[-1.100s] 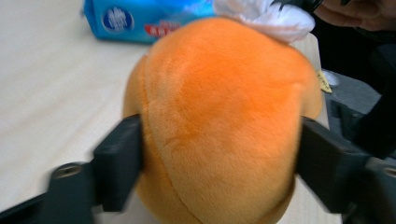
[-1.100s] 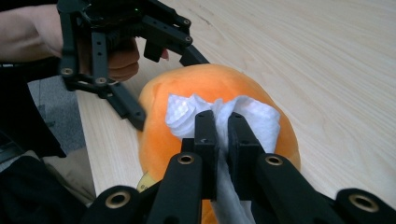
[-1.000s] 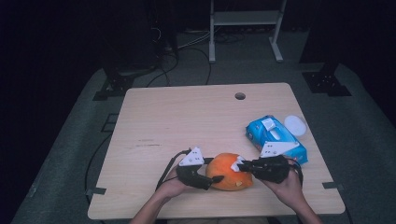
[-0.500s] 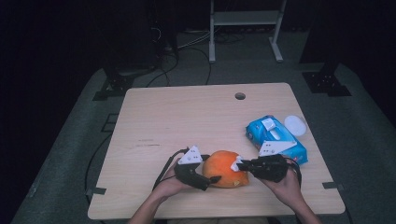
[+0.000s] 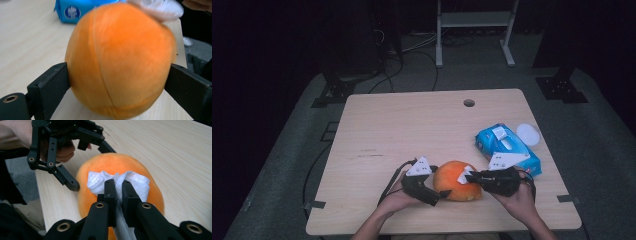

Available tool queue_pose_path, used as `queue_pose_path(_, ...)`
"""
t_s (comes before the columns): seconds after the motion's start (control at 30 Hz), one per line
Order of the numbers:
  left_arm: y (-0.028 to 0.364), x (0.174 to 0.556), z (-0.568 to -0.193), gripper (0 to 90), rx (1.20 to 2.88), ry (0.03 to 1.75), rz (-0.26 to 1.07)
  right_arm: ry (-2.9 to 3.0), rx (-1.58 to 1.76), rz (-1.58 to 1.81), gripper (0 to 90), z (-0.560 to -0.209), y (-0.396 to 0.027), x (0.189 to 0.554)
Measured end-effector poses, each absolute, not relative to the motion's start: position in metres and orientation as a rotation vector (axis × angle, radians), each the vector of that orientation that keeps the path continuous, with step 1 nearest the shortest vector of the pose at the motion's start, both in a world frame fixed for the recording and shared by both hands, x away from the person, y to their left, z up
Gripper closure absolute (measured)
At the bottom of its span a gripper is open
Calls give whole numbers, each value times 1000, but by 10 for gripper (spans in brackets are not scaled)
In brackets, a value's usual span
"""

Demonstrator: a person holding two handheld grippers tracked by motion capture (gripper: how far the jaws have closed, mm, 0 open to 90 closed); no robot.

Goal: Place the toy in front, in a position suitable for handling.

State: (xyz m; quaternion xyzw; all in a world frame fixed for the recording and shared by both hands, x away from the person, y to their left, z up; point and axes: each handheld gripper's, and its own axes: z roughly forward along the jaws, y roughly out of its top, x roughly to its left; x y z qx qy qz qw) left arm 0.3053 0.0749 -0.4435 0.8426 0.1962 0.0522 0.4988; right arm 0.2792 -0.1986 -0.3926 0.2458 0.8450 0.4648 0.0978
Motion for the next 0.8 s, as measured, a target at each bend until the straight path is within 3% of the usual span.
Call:
queue_pose_path(0.1,77,308,-447,157,2042,493,74,2496,739,1353,837,-393,-201,280)
queue_pose_path(0.27,77,303,-430,257,1995,455,167,2473,714,1362,837,-388,-196,276)
queue_pose_path(0.57,79,302,-428,239,1968,455,179,2488,671,1396,836,-384,-193,273)
queue_pose_path(0.8,58,283,-423,229,2037,276,333,2499,562,1407,836,-377,-174,261)
